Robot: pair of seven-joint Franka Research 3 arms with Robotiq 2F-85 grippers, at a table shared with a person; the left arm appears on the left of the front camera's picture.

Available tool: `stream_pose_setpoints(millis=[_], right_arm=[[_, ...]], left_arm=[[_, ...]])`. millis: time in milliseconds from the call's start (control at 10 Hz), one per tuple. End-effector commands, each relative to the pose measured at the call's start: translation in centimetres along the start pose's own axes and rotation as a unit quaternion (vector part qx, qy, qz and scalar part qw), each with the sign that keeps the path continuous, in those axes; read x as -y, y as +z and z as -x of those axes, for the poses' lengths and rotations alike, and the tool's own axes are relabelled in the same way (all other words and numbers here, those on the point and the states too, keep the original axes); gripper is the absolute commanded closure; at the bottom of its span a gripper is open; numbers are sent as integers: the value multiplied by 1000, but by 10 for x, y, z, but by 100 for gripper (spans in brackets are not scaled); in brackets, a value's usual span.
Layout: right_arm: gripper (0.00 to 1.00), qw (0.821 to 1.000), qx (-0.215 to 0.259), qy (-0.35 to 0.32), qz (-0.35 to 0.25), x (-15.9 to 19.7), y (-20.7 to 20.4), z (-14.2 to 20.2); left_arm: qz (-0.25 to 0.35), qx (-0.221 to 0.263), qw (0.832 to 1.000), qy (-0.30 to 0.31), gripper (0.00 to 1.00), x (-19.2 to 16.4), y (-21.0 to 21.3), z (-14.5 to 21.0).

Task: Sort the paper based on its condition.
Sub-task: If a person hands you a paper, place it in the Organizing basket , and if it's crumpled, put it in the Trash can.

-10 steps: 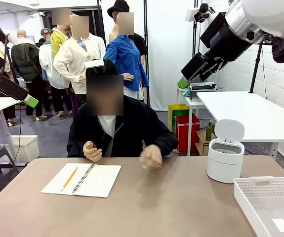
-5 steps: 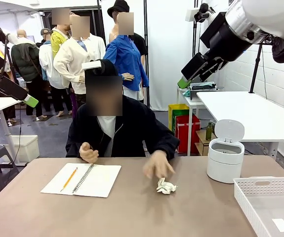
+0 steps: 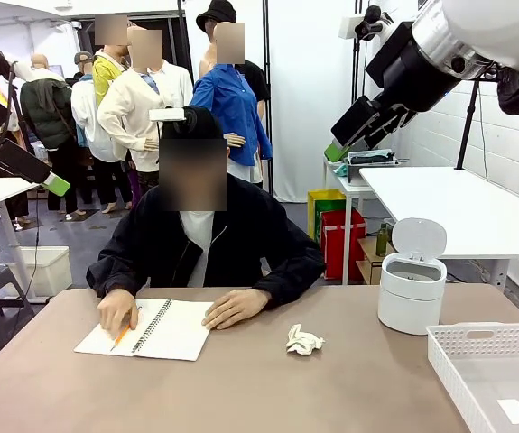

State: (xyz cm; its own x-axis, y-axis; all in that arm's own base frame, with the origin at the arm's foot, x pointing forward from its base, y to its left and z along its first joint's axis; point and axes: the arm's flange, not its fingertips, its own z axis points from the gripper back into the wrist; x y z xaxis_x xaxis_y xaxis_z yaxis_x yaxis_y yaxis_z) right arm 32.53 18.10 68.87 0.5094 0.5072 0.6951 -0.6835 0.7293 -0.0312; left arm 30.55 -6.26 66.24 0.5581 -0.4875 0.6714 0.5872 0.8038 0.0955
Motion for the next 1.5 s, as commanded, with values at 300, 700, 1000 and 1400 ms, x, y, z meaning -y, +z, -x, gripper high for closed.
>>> stream_pose_setpoints(millis=[300, 700, 1000, 1400], right_arm=[[0, 1000, 0, -1, -1, 0, 0, 0], [0, 1000, 0, -1, -1, 0, 0, 0], [0, 1000, 0, 0, 0, 0, 0, 0], [0, 973, -215, -47, -68, -5, -119, -17]], left_arm=[[0, 0, 1000, 0, 0, 0, 0, 0], [0, 0, 1000, 0, 0, 0, 0, 0], [0, 0, 1000, 0, 0, 0, 0, 0], [0, 0, 1000, 0, 0, 0, 0, 0]])
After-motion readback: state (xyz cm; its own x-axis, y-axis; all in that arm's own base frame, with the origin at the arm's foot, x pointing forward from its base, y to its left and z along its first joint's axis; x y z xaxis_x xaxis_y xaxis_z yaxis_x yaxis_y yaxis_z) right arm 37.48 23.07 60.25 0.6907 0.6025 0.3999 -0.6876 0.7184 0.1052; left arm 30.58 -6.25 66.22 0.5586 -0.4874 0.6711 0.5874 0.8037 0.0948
